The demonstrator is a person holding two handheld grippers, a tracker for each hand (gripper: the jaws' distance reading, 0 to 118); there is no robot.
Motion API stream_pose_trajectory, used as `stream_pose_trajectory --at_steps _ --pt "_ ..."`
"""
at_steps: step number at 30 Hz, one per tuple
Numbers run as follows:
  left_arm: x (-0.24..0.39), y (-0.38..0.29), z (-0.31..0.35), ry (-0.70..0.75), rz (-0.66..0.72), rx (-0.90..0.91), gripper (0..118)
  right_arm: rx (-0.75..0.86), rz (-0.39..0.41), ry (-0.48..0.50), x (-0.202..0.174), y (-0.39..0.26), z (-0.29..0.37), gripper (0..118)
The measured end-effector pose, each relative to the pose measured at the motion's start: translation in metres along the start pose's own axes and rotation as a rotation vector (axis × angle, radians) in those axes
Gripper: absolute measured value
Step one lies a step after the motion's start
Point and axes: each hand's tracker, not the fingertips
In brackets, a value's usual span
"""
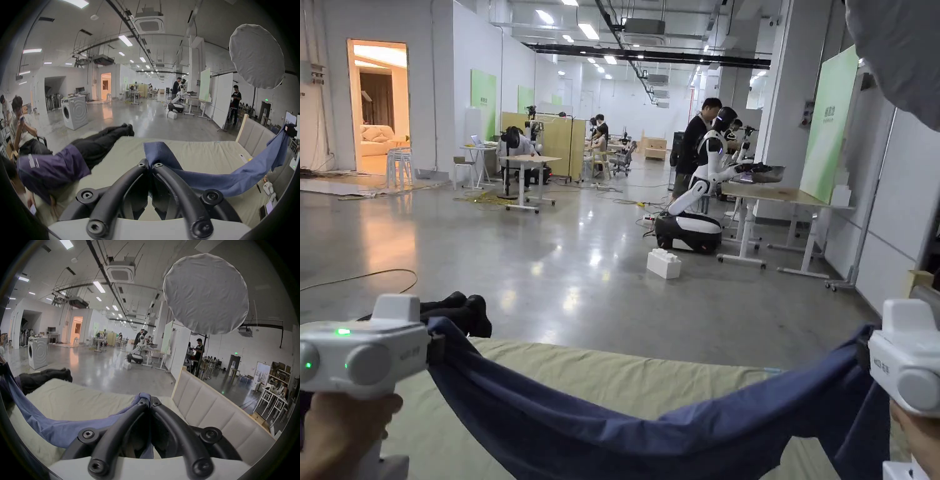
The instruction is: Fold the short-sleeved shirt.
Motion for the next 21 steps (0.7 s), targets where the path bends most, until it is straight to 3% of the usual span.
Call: stream_pose_trajectory --at_steps 4,7,8,9,12,21 --pt "-0.012 -0.054 0.013 0.0 0.027 -0.062 3 -0.061 -0.037 0.007 0.007 -0.047 0.024 1" --pt "-0.03 -0.096 0.022 0.0 0.054 -0.086 3 -0.054 -0.011 0.002 0.011 -0.081 0.051 1" --pt "-0.035 -0.109 0.028 -0.002 0.057 -0.102 3 -0.115 -0.076 0.049 0.014 -0.093 0.062 1" --pt "-0.038 -0.123 0.037 0.005 0.063 -0.111 3 -0.127 -0.083 0.054 0.016 -0.105 0.073 1" --pt "-0.051 -0.159 0.057 0.007 0.066 -0.14 3 -0.113 -0.017 0.034 0.019 -0.129 0.1 1" --pt "-0.078 -0.26 0.105 0.003 0.099 -0.313 3 -0.303 0.008 0.071 0.007 -0.228 0.161 1"
